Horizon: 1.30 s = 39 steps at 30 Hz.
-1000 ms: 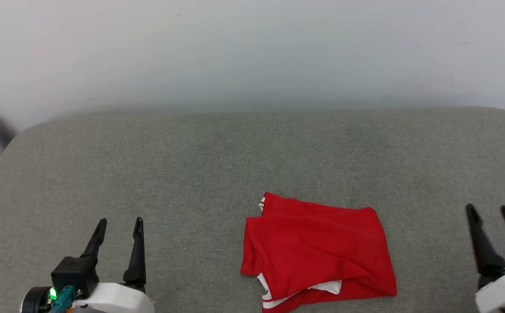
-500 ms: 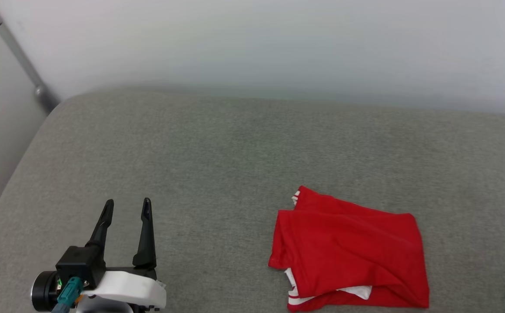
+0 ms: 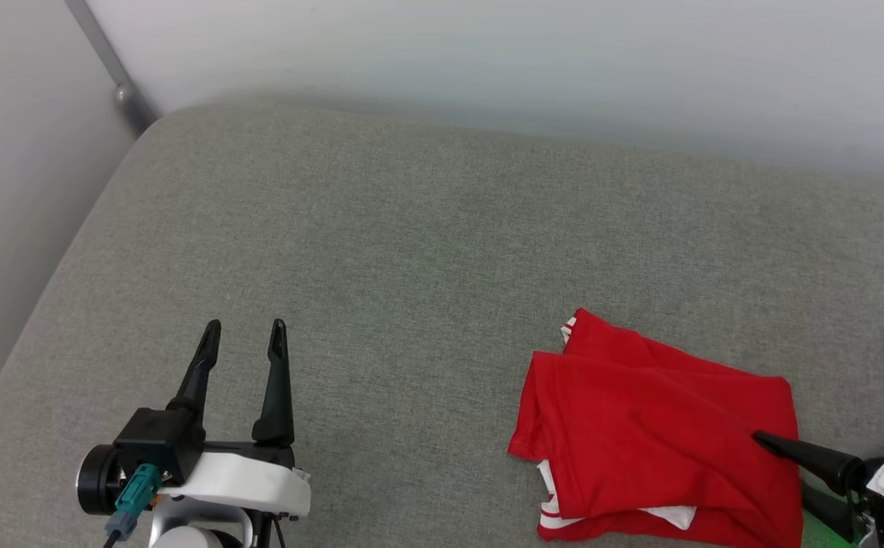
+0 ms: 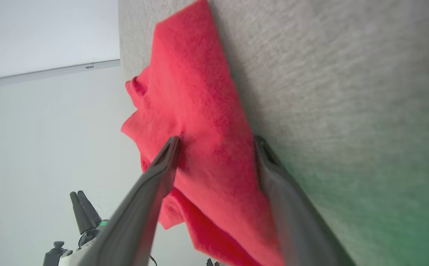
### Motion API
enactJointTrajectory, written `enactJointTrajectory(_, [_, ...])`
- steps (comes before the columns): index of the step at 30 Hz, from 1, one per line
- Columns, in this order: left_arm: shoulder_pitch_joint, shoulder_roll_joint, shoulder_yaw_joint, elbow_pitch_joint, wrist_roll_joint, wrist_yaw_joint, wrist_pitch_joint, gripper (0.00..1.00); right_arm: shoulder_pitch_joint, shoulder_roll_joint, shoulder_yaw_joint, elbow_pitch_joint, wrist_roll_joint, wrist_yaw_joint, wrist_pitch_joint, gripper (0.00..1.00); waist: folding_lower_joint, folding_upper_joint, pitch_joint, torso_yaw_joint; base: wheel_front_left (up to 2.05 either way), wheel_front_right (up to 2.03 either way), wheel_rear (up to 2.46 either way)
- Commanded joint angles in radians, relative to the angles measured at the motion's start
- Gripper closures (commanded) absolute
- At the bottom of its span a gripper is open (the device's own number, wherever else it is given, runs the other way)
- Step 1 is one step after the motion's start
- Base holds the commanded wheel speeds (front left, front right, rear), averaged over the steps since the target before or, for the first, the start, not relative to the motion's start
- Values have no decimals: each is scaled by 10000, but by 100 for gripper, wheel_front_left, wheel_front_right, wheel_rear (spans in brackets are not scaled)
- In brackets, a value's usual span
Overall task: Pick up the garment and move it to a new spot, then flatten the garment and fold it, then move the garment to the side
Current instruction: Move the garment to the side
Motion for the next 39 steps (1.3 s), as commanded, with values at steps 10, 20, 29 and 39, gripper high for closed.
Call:
enactJointTrajectory(10, [-289, -156, 167, 373, 302, -345, -45, 0, -207, 167, 1567, 785, 1010, -9, -460, 100, 0, 0, 91, -64, 0, 0, 0])
enactJointTrajectory(20, [127, 97, 211, 516, 458, -490, -37, 0, 450, -590, 4456, -1421, -773, -6, -1973, 100, 0, 0, -692, -1337, 0, 0, 0])
enactJointTrajectory(29, [-120, 144, -25, 132, 560, -602, 3, 0, -189, -1963, 6892, -2442, -2773, -6, -2776, 100, 0, 0, -300, -3719, 0, 0, 0])
enactJointTrajectory(39, [-2187, 358, -492, -747, 1207, -1009, 528, 0, -2407, -3268, 7320, -1893, -3636, -6, -3626, 100, 0, 0, 2763, -5752, 0, 0, 0])
